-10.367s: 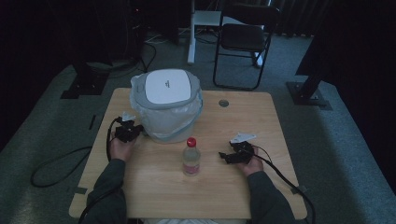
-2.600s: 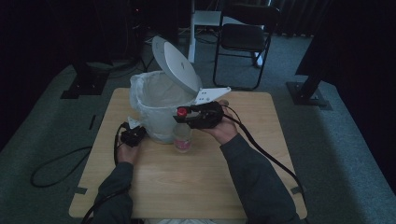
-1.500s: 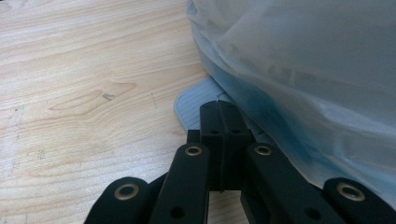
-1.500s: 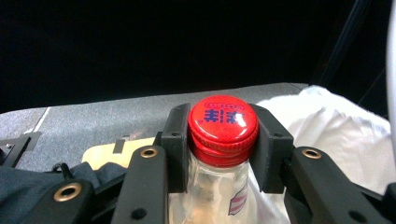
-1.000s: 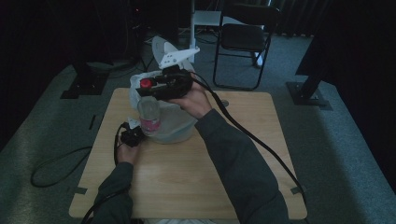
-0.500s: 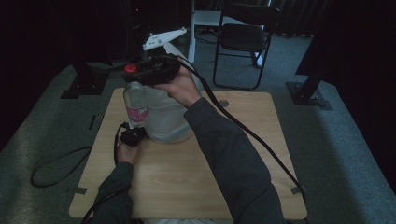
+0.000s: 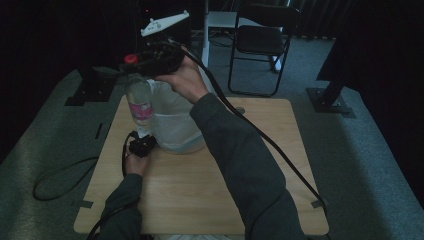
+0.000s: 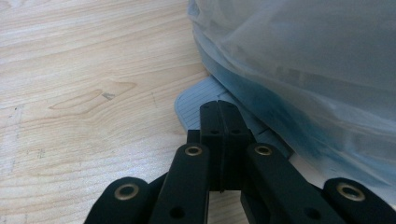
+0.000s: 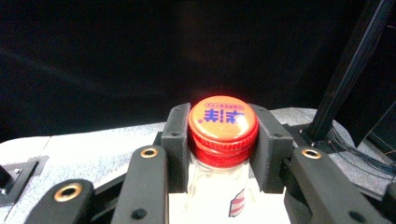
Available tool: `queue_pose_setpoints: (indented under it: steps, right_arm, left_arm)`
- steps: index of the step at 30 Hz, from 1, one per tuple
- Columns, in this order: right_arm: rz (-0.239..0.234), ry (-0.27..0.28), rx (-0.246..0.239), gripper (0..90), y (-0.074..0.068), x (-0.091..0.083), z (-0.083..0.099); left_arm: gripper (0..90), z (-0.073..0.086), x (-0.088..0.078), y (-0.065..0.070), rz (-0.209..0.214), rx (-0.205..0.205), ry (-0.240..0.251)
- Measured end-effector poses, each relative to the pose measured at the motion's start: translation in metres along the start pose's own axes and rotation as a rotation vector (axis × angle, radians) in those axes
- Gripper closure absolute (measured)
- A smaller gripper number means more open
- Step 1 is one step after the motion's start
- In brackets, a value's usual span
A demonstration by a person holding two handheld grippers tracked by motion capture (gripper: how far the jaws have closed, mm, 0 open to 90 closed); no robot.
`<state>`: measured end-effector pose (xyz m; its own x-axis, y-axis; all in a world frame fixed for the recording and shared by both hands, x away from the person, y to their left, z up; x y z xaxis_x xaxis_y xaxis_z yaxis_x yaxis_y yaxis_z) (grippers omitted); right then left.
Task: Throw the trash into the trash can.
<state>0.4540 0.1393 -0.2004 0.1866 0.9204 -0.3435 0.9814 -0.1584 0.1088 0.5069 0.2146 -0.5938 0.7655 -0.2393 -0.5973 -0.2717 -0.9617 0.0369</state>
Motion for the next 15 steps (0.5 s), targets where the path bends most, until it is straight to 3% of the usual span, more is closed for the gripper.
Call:
queue_pose_setpoints:
  steps: [5, 15]
  right_arm:
    - [0.003, 0.011, 0.008, 62.3, 0.003, 0.000, -0.012]
    - [0.068, 0.006, 0.035, 62.3, 0.022, -0.002, -0.028]
  left_arm:
    - [90.0, 0.000, 0.000, 0.000, 0.001, 0.000, -0.001]
    - [90.0, 0.000, 0.000, 0.000, 0.001, 0.001, -0.001]
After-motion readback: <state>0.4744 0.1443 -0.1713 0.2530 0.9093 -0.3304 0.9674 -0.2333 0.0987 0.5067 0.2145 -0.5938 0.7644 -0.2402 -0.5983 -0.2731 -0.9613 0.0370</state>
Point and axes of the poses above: each handheld gripper's, and its own axes: x roughly forward along the jaws, z roughly out of its underside, y roughly to its right, the point moved 9 cm from there along x, roughly forward along the jaws, and after that the axes turned 7 degrees about -x, right-handed, at the moved point
